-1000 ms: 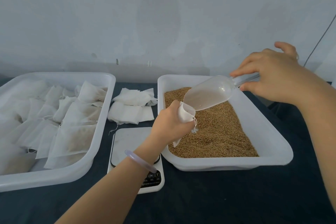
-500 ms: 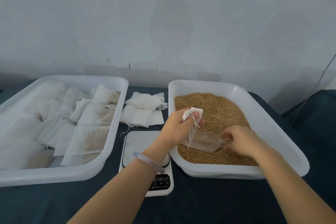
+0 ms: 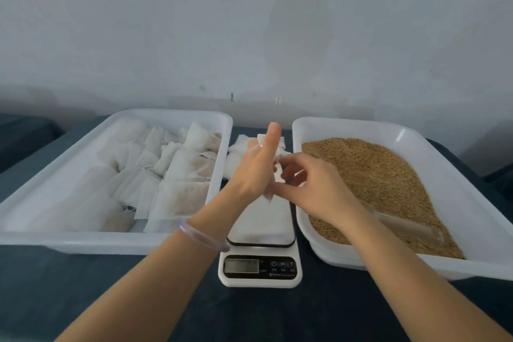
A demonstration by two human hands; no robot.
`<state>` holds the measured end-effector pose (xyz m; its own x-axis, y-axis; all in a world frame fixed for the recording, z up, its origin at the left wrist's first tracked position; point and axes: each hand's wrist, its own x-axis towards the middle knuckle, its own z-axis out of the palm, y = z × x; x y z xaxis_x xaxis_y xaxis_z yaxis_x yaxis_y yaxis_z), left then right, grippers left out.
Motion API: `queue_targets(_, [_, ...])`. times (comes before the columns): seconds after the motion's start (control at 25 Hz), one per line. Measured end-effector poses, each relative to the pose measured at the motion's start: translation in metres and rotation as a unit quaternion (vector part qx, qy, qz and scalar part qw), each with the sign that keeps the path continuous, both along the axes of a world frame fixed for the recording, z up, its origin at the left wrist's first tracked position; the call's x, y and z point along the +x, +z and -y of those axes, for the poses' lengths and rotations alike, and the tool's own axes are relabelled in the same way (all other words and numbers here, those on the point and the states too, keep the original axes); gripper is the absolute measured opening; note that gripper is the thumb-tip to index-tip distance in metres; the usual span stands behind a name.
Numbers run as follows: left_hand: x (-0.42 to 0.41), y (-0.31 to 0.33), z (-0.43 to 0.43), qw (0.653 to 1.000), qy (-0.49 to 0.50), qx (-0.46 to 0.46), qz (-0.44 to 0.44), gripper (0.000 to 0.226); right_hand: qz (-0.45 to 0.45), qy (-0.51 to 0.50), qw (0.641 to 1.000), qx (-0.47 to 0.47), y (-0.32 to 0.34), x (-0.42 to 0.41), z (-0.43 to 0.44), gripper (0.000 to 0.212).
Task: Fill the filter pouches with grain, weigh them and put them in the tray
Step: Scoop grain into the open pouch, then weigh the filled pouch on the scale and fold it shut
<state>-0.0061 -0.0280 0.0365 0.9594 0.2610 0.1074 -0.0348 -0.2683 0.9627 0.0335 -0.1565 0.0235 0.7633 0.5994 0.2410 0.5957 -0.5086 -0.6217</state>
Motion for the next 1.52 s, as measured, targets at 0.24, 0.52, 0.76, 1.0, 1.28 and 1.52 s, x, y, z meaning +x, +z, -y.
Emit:
queue_targets(0.24, [-0.020,-0.011,-0.041,0.993,-0.114,0.035,-0.013,0.026,0.021,0.032,0.998,-0.059,-0.005,0.013,-0.041,0.029])
queue_targets(0.52, [-0.003,-0.028,-0.049,0.921,-0.066,0.371,-0.099,0.016,0.015,0.063,0.977,-0.201,-0.020,0.023,-0.037,0.028])
queue_targets(0.76, [0.007,-0.032,-0.048,0.891,-0.075,0.432,-0.115,0.009,0.067,0.066,0.963,-0.253,-0.030,0.025,-0.038,0.026])
queue_targets(1.0, [0.013,-0.038,-0.046,0.845,-0.094,0.506,-0.146,0.017,0.131,0.058,0.954,-0.265,-0.040,0.025,-0.041,0.032])
queue_targets(1.28, [0.010,-0.038,-0.048,0.855,-0.081,0.497,-0.126,0.018,0.120,0.058,0.966,-0.219,-0.040,0.023,-0.039,0.040])
queue_targets(1.52, [0.008,-0.037,-0.051,0.857,-0.094,0.489,-0.135,0.016,0.110,0.052,0.968,-0.220,-0.035,0.021,-0.039,0.040])
